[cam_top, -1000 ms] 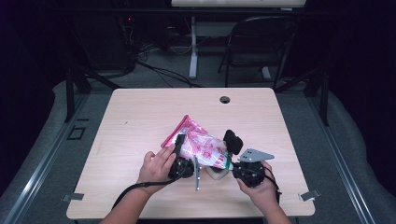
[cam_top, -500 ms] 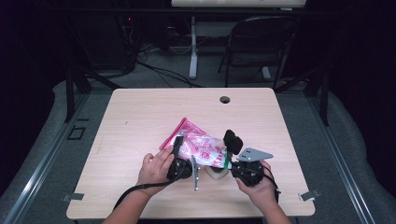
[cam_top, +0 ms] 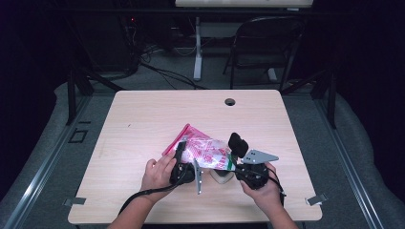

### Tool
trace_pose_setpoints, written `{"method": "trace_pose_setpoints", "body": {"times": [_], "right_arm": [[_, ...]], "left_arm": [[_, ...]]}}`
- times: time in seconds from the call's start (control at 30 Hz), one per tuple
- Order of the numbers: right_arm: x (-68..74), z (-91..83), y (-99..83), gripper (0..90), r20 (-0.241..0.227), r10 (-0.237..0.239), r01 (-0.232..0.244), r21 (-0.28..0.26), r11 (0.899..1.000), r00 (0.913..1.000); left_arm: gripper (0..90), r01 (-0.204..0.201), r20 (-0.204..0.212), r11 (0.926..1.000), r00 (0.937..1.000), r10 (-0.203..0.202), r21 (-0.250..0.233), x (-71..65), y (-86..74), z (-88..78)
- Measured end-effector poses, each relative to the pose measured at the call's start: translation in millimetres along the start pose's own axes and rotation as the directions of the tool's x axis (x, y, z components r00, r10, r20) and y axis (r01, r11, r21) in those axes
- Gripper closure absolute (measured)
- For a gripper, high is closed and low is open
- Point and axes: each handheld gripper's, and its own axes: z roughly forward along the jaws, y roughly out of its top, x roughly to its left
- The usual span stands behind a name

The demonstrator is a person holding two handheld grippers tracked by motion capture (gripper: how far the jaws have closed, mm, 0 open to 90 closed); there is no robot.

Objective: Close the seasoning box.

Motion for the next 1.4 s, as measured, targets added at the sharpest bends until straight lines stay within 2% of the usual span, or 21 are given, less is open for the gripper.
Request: {"method": "trace_pose_setpoints", "body": {"times": [0.33, 0.6, 0.73, 0.8, 0.83, 0.93, 1.03, 1.27, 1.3, 1.4], "right_arm": [[2.0, 0.0, 3.2, 90.0, -0.008, -0.003, 0.003, -0.014, 1.0, 1.0], [1.2, -2.2, 4.5, 90.0, 0.003, -0.003, 0.003, -0.019, 1.0, 1.0], [0.5, -3.0, 4.8, 90.0, 0.005, 0.005, -0.004, -0.029, 1.0, 1.0], [0.1, -3.3, 4.8, 89.5, 0.007, 0.008, -0.008, -0.037, 0.999, 0.9999], [-0.3, -3.7, 5.0, 88.8, 0.006, 0.009, -0.008, -0.038, 0.999, 0.9999], [-1.6, -5.3, 5.1, 85.5, 0.013, 0.017, -0.017, -0.05, 0.999, 0.9998], [-2.4, -6.3, 5.5, 82.9, 0.004, 0.026, -0.026, -0.057, 0.998, 0.9996], [-1.5, -6.2, 5.4, 75.7, -0.002, 0.025, -0.026, -0.071, 0.997, 0.9997], [-1.5, -6.3, 5.3, 74.6, -0.002, 0.026, -0.026, -0.073, 0.997, 0.9997], [-1.3, -6.5, 5.1, 71.4, -0.004, 0.026, -0.026, -0.077, 0.997, 0.9997]], "left_arm": [[71.0, 0.08, 0.045, 0.9967, 0.9958, -0.08, 0.011, -2.6, -4.0, 0.6], [71.3, 0.117, 0.078, 0.9929, 0.9899, -0.118, 0.02, -6.3, -4.2, 2.5], [71.7, 0.17, 0.099, 0.9852, 0.9802, -0.171, 0.026, -5.2, -5.5, 4.2], [71.8, 0.182, 0.112, 0.9825, 0.9762, -0.185, 0.039, -5.9, -7.0, 5.2], [71.8, 0.199, 0.121, 0.9792, 0.9718, -0.202, 0.039, -7.2, -7.8, 6.3], [71.9, 0.213, 0.135, 0.9759, 0.9666, -0.218, 0.045, -8.6, -9.3, 7.7], [72.0, 0.21, 0.14, 0.9766, 0.9667, -0.215, 0.045, -8.9, -8.8, 7.6], [72.2, 0.261, 0.171, 0.9639, 0.9486, -0.266, 0.053, -8.5, -9.9, 9.5], [72.2, 0.255, 0.171, 0.9654, 0.9502, -0.261, 0.055, -8.2, -10.1, 9.5], [72.2, 0.266, 0.18, 0.9623, 0.9454, -0.272, 0.058, -9.0, -10.5, 9.8]]}}
